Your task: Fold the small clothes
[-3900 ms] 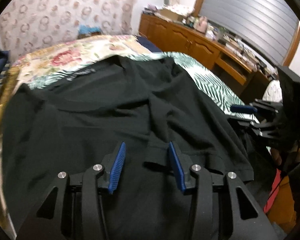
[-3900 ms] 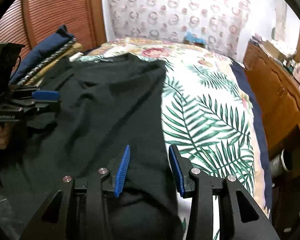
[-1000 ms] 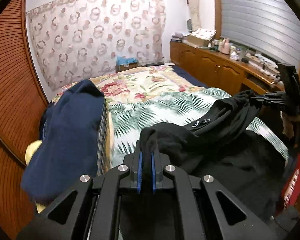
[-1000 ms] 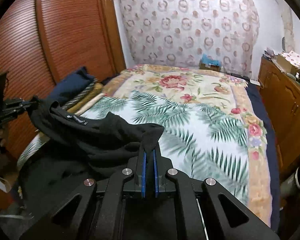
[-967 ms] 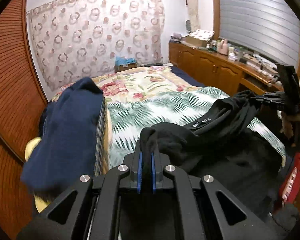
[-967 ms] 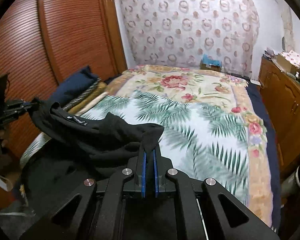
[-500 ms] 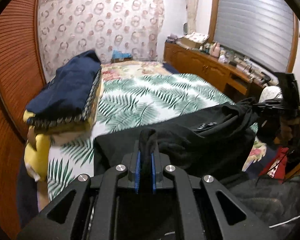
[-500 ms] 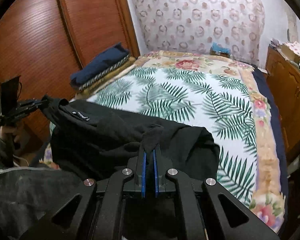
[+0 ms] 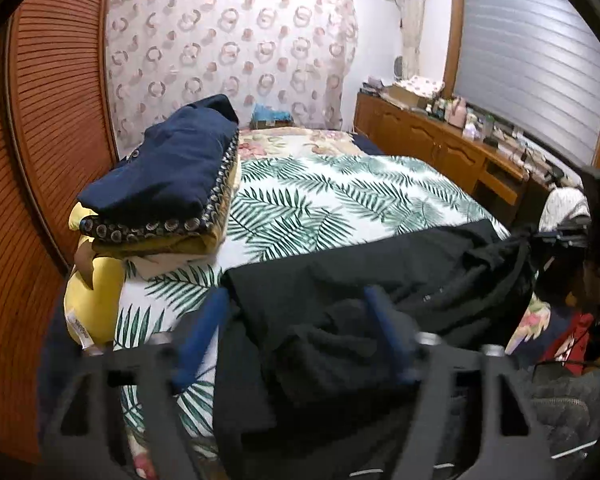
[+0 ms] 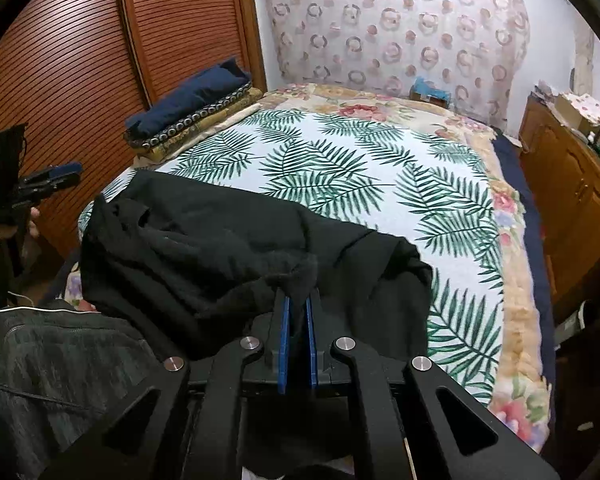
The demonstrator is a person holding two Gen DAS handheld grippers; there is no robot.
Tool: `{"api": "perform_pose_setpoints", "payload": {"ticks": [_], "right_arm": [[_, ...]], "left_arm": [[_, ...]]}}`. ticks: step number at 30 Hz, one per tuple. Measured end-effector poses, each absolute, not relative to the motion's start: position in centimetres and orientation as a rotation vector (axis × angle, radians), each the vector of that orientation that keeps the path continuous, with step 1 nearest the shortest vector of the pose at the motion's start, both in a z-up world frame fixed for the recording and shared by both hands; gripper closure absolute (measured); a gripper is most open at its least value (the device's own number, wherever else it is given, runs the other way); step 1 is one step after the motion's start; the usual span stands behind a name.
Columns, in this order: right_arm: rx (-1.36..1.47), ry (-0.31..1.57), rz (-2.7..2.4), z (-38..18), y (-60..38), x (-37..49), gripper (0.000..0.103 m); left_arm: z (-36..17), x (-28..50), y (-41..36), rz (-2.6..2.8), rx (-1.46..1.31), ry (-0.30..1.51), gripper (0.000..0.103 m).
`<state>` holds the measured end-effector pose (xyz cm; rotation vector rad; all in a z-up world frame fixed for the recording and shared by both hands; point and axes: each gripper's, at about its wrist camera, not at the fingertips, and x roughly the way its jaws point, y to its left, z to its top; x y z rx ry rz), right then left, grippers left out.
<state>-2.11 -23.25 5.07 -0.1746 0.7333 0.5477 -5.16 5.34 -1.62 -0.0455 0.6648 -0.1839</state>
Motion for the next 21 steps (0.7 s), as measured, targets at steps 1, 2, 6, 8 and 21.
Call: {"api": "perform_pose_setpoints", "payload": {"ticks": [1,2,6,8,21], "right_arm": [[-0.178,0.73,0.544,5.0,-23.2,-2.2,0.093],[-0.184,0.723,0.535,5.1,-23.2,-2.3,0.093],[-0.195,0.694,0.52,5.6,-23.4,-2.8,0.085],[-0.199,0.678,0.519,5.7,-23.6,-2.6,0.076],[-0.133,0.722,0.421,1.3,-24.4,4.9,0.05]], "left_arm": [[-1.7,-4.9,5.5,-0.176,-0.047,0.659,0.023],[-1.8,-4.4,5.7,-0.161,-0.047,0.653,0.023],[-2.7,-2.7,5.8,-0.114,-0.031,0.646,0.023],[-3.1,-1.9,5.9,-0.106,-0.023,0.651,0.023],[-8.2,4.0,8.1,-0.07,-0.015,0.787,0.023]]}}
